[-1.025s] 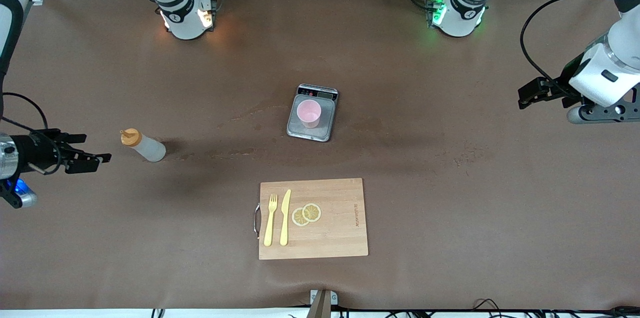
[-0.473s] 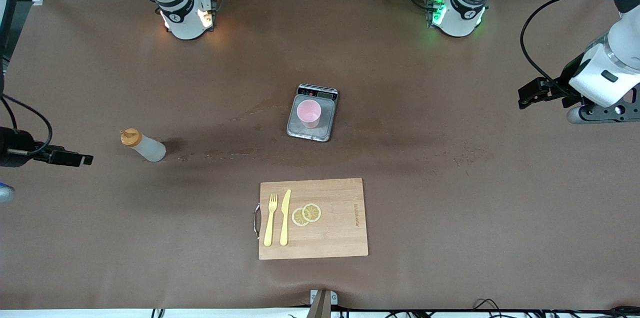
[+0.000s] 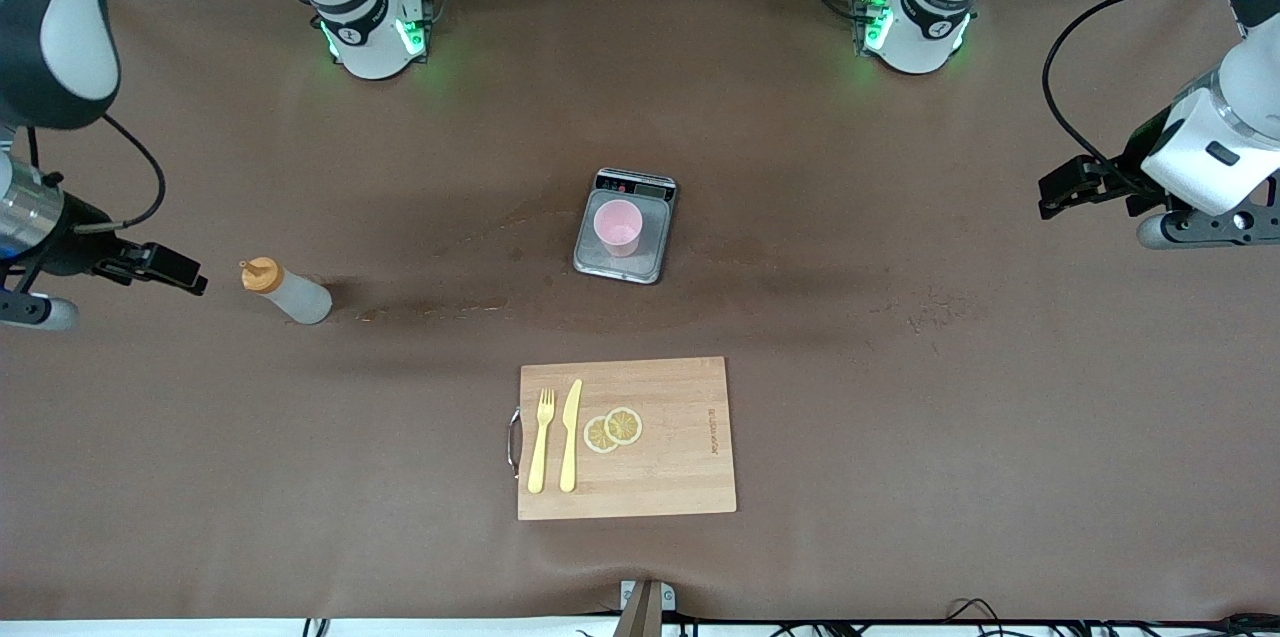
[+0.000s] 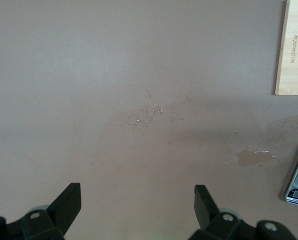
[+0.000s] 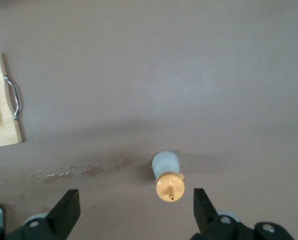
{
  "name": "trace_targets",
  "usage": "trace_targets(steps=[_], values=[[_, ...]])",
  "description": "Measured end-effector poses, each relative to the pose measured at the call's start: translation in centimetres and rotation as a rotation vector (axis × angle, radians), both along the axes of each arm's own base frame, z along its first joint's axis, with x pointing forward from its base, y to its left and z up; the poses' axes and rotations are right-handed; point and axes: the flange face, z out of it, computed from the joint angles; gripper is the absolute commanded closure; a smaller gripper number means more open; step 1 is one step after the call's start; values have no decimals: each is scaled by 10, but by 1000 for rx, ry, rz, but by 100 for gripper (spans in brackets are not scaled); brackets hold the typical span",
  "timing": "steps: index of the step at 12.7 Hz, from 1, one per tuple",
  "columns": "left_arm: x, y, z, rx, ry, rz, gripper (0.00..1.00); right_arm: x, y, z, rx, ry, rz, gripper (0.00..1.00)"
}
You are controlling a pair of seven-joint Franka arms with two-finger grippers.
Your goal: Add sauce to pink cup with both arms
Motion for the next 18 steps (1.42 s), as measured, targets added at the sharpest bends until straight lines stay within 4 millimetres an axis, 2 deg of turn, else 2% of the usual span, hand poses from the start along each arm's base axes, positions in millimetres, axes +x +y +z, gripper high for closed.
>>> trace_targets(steps=[1,4,9,13,18], values=[[0,0,0,0,0,0,0,2,7,16,-10,-35,15,0],[0,0,0,0,0,-1,0,7,4,46,-19,-87,13,0],[0,-1,2,-1,-5,-3,0,1,3,41,-22,-25,52,0],[-2,5,18,-1,-33,9,0,0,3,36,-22,-36,54,0],[-5,6,42,-4,-74,12,0,-14,1,35,-19,-50,64,0]])
